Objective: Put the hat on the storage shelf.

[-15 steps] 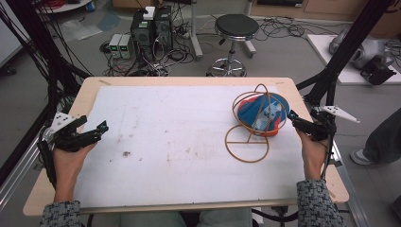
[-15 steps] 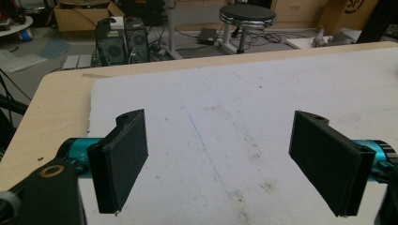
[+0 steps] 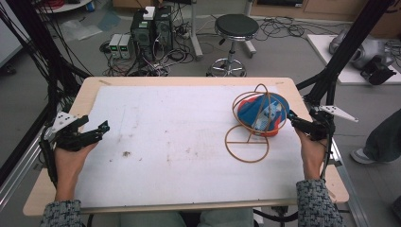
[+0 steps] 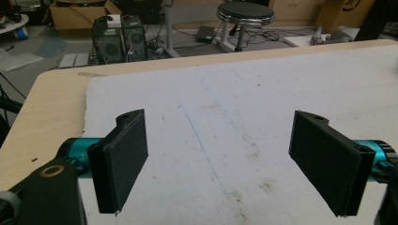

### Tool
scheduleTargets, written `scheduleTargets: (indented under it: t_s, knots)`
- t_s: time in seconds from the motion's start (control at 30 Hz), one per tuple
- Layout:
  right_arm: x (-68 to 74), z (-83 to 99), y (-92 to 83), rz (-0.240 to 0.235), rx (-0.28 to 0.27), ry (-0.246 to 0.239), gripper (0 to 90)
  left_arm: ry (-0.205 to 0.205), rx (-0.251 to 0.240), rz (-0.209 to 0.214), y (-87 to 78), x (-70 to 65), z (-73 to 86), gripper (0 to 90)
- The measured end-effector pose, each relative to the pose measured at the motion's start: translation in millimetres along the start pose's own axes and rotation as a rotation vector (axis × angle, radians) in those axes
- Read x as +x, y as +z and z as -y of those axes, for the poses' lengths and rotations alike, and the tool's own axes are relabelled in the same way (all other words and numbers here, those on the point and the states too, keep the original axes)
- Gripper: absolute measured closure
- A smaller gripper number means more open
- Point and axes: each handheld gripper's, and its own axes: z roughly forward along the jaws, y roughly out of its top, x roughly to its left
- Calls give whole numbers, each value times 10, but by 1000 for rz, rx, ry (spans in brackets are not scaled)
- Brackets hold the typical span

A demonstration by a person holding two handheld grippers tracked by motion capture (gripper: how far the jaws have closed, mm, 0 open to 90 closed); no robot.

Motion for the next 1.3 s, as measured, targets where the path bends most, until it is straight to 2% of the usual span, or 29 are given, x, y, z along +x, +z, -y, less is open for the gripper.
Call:
scheduleTargets:
  t_s: [0.07, 0.1, 0.13, 0.27, 0.33, 0.4, 0.53, 0.7, 0.87, 0.97, 1.2, 1.3]
  knots:
    - [-8, -3, -8, -2, -2, 1, 83, -2, -3, 1, 2, -3, -5, 201]
    - [-37, -10, -30, -30, -17, 35, 83, 0, -6, 2, 7, 6, -18, 201]
    - [-51, -18, -37, -43, -29, 49, 83, -5, -11, -1, 11, 10, -19, 201]
    - [-96, -55, -36, -47, -39, 53, 83, -9, -3, -5, 21, 29, -12, 201]
    - [-118, -61, 19, -72, -54, 72, 83, -10, -2, -5, 27, 35, -9, 201]
    - [-101, -54, 77, -90, -41, 73, 83, -12, -5, -3, 23, 33, -13, 201]
    - [-59, -32, 201, -106, -28, 46, 83, -8, -2, -2, 20, 25, -14, 201]
    - [-3, 7, 397, -162, -5, 46, 84, -7, -3, -4, 20, 26, -16, 204]
    - [41, 38, 490, -190, 13, 59, 84, -5, 2, -3, 32, 24, -11, 204]
    - [71, 62, 550, -216, 28, 51, 158, -7, -3, -2, 27, 27, -14, 204]
    - [166, 60, 661, -230, 47, 27, 158, -9, -4, -1, 17, 26, -17, 204]
    - [186, 65, 699, -236, 60, 37, 158, -6, -3, 3, 25, 22, -15, 204]
